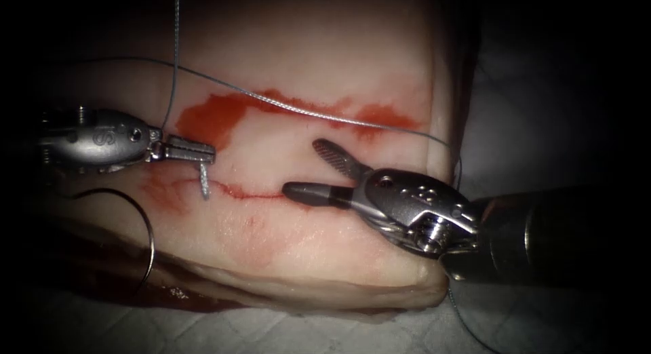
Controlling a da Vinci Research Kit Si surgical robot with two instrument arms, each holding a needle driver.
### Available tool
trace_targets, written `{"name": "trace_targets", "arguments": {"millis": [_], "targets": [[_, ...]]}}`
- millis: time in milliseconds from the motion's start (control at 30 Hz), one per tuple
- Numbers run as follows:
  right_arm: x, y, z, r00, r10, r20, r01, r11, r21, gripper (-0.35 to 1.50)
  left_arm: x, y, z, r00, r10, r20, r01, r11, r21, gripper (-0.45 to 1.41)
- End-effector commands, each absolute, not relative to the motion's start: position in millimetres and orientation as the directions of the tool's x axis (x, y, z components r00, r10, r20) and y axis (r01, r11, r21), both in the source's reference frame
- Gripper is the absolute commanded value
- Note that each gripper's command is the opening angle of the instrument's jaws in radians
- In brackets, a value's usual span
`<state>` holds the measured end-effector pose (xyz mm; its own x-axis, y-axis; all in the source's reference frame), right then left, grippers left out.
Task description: Wound Closure
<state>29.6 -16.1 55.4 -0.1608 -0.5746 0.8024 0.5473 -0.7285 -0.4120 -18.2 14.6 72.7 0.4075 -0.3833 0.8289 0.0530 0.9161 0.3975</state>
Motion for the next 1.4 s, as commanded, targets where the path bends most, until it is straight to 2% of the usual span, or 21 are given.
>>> {"name": "trace_targets", "arguments": {"millis": [33,267,500,1400], "targets": [[31.9,-16.2,56.5,-0.168,-0.557,0.814,0.551,-0.738,-0.391,1.28,-18.7,14.8,73.4,0.386,-0.396,0.834,0.066,0.913,0.403,-0.45],[36.5,-16.7,57.9,-0.170,-0.547,0.819,0.581,-0.728,-0.365,1.20,-18.5,15.8,72.5,0.335,-0.424,0.842,0.095,0.904,0.418,-0.45],[39.0,-17.4,59.1,-0.151,-0.566,0.811,0.598,-0.705,-0.381,1.13,-18.6,15.9,71.9,0.325,-0.424,0.845,0.087,0.903,0.420,-0.45],[43.3,-16.5,61.0,-0.113,-0.594,0.797,0.620,-0.669,-0.410,1.15,-19.4,15.5,69.9,0.311,-0.402,0.861,0.054,0.912,0.406,-0.45]]}}
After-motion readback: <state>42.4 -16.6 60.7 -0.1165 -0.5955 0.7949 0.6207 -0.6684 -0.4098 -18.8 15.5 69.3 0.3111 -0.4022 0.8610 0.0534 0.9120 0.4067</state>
